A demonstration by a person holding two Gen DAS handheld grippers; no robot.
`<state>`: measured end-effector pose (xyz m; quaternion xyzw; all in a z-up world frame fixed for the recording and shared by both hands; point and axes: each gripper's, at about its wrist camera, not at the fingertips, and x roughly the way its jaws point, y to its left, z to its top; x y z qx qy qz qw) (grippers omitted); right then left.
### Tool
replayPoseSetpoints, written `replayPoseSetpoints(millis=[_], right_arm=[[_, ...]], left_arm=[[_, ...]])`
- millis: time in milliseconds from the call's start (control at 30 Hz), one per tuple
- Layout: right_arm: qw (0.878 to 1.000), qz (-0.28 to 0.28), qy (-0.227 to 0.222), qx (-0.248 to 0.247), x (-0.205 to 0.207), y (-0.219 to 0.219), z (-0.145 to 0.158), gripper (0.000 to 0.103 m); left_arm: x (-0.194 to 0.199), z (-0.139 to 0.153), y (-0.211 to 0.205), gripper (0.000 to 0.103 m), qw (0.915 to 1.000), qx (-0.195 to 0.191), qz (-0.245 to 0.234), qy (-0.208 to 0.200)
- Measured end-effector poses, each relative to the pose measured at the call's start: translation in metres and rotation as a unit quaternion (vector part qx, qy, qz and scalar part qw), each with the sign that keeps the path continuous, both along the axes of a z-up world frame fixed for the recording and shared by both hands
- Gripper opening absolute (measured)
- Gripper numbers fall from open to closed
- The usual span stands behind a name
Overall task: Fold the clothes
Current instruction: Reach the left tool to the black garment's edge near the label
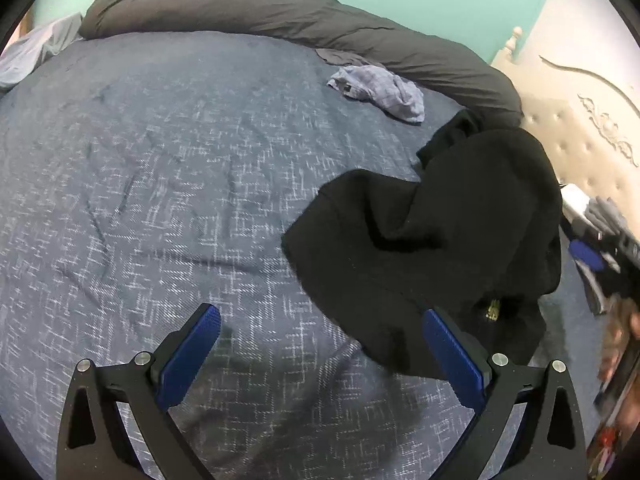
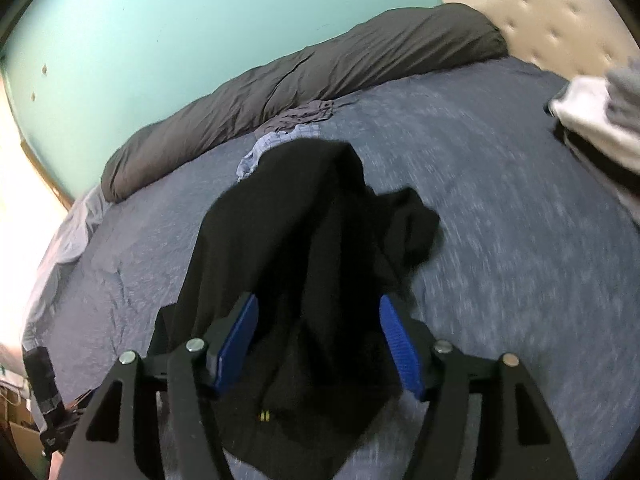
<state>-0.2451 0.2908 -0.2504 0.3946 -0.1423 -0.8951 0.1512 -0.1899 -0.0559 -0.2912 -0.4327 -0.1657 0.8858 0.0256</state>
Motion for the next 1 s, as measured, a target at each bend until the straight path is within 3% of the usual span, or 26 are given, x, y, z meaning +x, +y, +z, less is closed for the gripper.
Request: replayPoseSetpoints(millis=[233,333,467,800,1000], right_arm=[[0.999,-0.019,0.002,-0.026,0.032,0.005,-0.027,0.067],[0.999,-0.031,0.018,-0.012,0.042,0.006,-0.03,0.067],[0.998,-0.037,0.011,-0.044,0.041,0.011,-0.034,0.067],[0.998,-0.028,0.007,-0.054,0.042,0.009,-0.04,0.067],[0.997,-0.032,0.007,-0.063,0.039,0.015,-0.041,0.067]], left_arm=[[0.006,0.005,0.01,0.103,0.9997,-0.003,-0.016,0.016],[0.007,0.004,0.012,0.103,0.9998,0.002,-0.015,0.013],[0.01,0.004,0.018,0.103,0.9999,0.001,-0.012,0.011],[0.014,-0.002,0.036,0.103,0.9994,-0.029,-0.018,-0.006],[0.009,-0.007,0.05,0.102,0.9991,-0.028,-0.029,-0.017]])
